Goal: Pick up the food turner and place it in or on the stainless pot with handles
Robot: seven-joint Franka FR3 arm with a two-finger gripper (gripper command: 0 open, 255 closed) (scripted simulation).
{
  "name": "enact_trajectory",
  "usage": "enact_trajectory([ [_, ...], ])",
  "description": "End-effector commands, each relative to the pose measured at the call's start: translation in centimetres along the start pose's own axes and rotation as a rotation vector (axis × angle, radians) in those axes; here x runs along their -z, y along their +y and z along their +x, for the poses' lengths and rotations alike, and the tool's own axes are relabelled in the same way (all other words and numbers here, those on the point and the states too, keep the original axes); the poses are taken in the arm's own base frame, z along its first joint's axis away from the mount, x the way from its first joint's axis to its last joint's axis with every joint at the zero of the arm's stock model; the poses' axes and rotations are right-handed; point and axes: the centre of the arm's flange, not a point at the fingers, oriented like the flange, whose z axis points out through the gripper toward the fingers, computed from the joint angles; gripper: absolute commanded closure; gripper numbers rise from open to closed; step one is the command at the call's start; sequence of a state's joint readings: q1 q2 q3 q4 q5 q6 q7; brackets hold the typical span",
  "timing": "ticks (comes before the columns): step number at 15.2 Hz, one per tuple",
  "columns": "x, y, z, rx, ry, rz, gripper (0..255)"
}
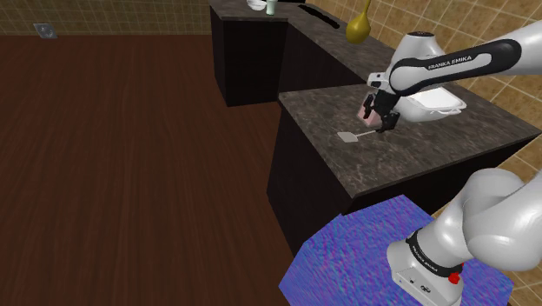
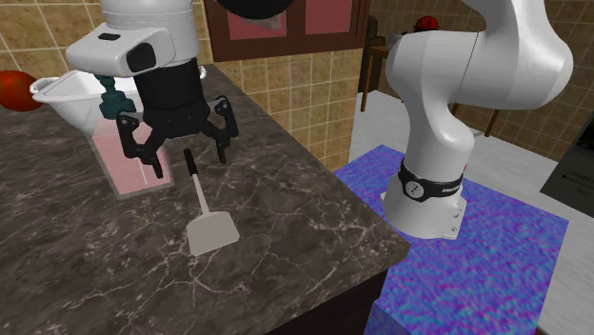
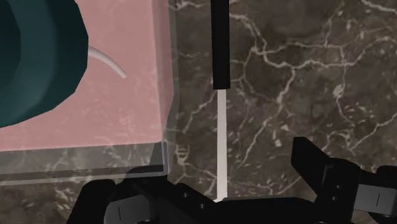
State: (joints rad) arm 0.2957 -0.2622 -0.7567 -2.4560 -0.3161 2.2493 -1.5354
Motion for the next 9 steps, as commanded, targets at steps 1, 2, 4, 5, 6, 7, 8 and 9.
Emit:
enact_trajectory([
  [1,-1.1,-0.1,-0.1,0.006,0.0,-0.001,0],
  [2,-1.6,-0.1,-0.1,0.006,0.0,-0.001,0],
  [4,-2.7,-0.1,-0.1,0.006,0.0,-0.001,0],
  [5,-3.0,-0.1,-0.1,0.006,0.0,-0.001,0],
  [6,-3.0,-0.1,-0.1,0.006,0.0,-0.001,0],
  [7,-3.0,-0.1,-0.1,0.006,0.0,-0.001,0],
  [8,-3.0,-0.1,-0.1,0.006,0.0,-0.001,0],
  [9,-3.0,-0.1,-0.1,0.006,0.0,-0.001,0],
])
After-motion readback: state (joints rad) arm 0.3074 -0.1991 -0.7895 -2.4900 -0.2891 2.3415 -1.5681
